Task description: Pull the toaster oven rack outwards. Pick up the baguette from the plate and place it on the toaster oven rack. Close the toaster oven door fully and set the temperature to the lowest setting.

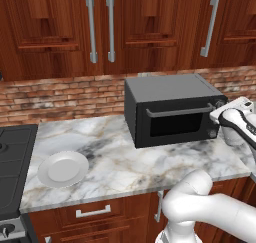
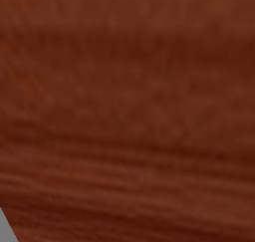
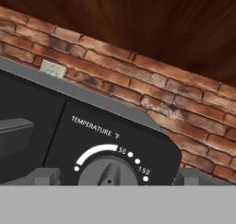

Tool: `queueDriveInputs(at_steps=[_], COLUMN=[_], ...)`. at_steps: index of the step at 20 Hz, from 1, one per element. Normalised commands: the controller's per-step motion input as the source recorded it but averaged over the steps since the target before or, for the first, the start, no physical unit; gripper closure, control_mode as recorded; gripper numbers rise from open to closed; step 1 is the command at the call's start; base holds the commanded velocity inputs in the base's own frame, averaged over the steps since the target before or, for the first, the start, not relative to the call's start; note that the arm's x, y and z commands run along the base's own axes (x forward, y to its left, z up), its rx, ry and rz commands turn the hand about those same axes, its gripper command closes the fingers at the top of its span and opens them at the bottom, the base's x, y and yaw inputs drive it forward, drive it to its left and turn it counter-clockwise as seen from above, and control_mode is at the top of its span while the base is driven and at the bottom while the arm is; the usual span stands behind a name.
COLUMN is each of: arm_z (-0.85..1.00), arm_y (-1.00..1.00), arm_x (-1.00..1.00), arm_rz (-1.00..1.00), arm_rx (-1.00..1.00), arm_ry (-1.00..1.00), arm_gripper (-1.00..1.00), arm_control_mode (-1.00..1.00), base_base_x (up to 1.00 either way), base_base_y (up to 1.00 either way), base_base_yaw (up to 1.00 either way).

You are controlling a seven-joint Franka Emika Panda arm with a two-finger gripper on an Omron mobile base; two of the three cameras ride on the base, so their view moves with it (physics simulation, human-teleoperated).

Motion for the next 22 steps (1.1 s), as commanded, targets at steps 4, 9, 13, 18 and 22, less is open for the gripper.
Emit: queueDriveInputs(at_steps=[4,9,13,18,22], arm_z=[0.00,0.00,0.00,0.00,0.00], arm_y=[0.00,0.00,0.00,0.10,0.14], arm_x=[0.00,-0.05,-0.18,0.01,0.06], arm_rz=[0.00,-0.02,-0.07,-0.10,-0.12], arm_rx=[0.00,0.00,0.00,0.00,0.00], arm_ry=[0.00,0.00,-0.01,0.00,0.01], arm_gripper=[1.00,1.00,1.00,1.00,1.00], arm_control_mode=[-1.00,-1.00,-1.00,-1.00,-1.00], base_base_x=[0.00,0.00,0.00,0.00,0.00], base_base_y=[0.00,0.00,0.00,0.00,0.00], base_base_yaw=[0.00,0.00,0.00,0.00,0.00])
